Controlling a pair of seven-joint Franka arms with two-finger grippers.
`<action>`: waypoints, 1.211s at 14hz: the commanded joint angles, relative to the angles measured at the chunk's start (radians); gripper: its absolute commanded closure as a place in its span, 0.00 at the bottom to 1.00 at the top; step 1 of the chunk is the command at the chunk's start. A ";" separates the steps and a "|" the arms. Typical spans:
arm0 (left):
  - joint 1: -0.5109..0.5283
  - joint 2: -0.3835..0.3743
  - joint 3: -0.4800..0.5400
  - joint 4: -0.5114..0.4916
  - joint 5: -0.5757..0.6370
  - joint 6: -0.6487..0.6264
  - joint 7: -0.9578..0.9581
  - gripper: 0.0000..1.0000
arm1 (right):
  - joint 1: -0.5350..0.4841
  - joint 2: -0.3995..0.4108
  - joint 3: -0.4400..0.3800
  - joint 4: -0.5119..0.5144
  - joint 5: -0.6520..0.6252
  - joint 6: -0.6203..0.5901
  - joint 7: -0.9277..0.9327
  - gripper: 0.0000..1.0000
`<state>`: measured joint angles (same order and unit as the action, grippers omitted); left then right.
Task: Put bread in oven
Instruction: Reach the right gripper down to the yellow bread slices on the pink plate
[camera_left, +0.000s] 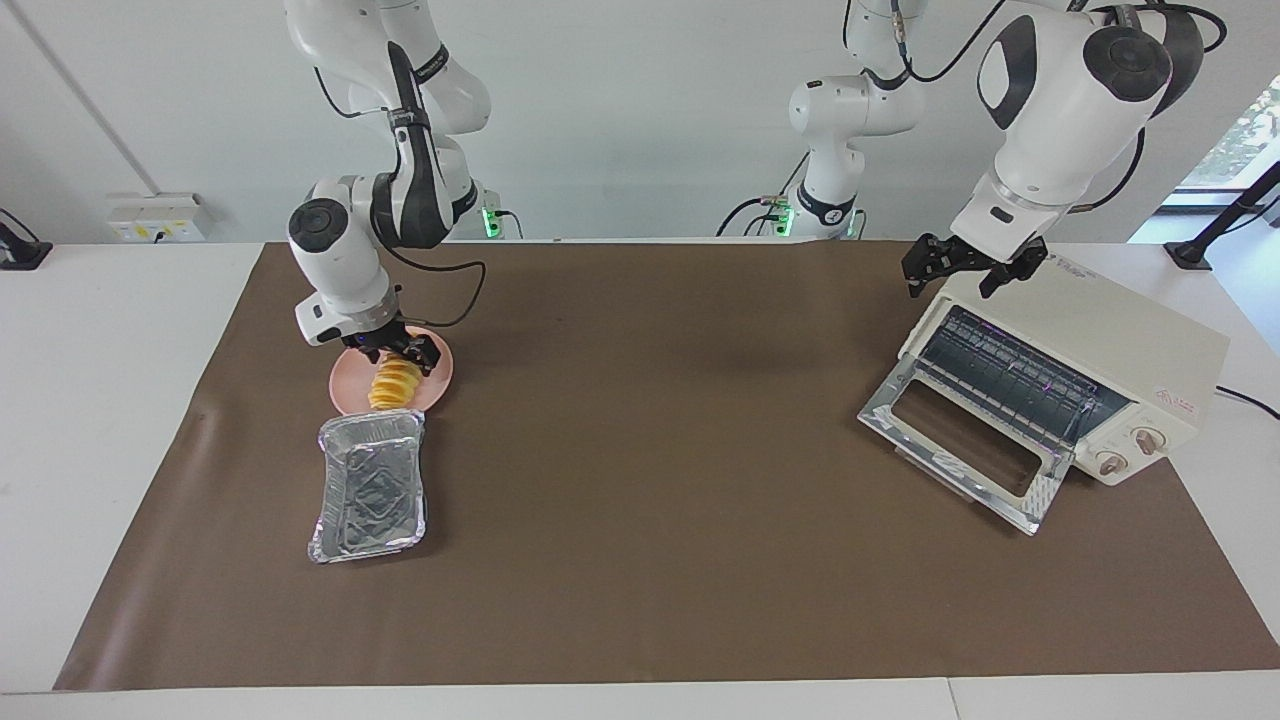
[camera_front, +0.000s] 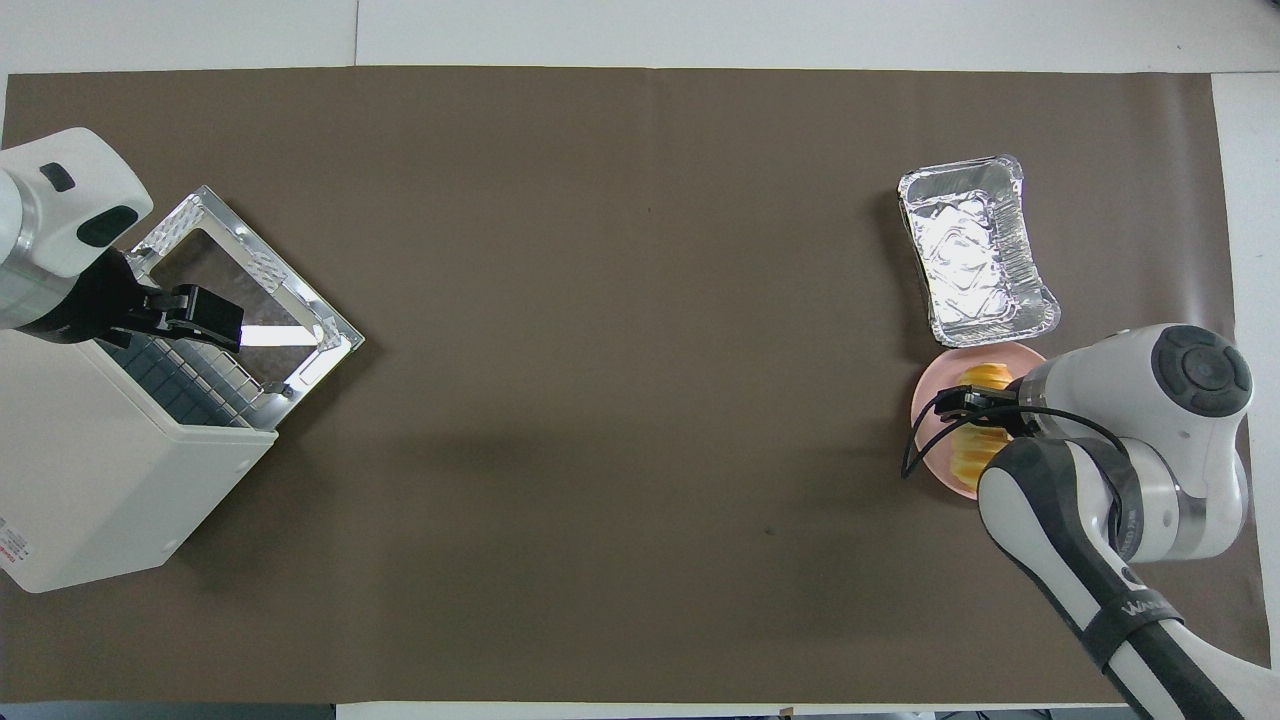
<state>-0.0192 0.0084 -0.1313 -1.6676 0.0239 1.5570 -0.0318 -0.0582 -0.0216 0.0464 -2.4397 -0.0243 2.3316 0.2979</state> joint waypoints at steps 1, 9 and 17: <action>0.002 -0.016 0.002 -0.006 -0.010 0.008 -0.008 0.00 | -0.011 -0.014 0.007 -0.047 -0.002 0.052 0.007 0.22; 0.002 -0.016 0.002 -0.006 -0.010 0.008 -0.008 0.00 | -0.008 -0.021 0.007 -0.016 0.000 0.003 0.012 0.61; 0.002 -0.016 0.002 -0.006 -0.010 0.008 -0.008 0.00 | 0.003 -0.081 0.006 0.229 0.076 -0.385 -0.011 0.60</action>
<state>-0.0192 0.0084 -0.1313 -1.6676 0.0239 1.5570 -0.0318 -0.0533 -0.0995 0.0513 -2.2658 0.0351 1.9996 0.2984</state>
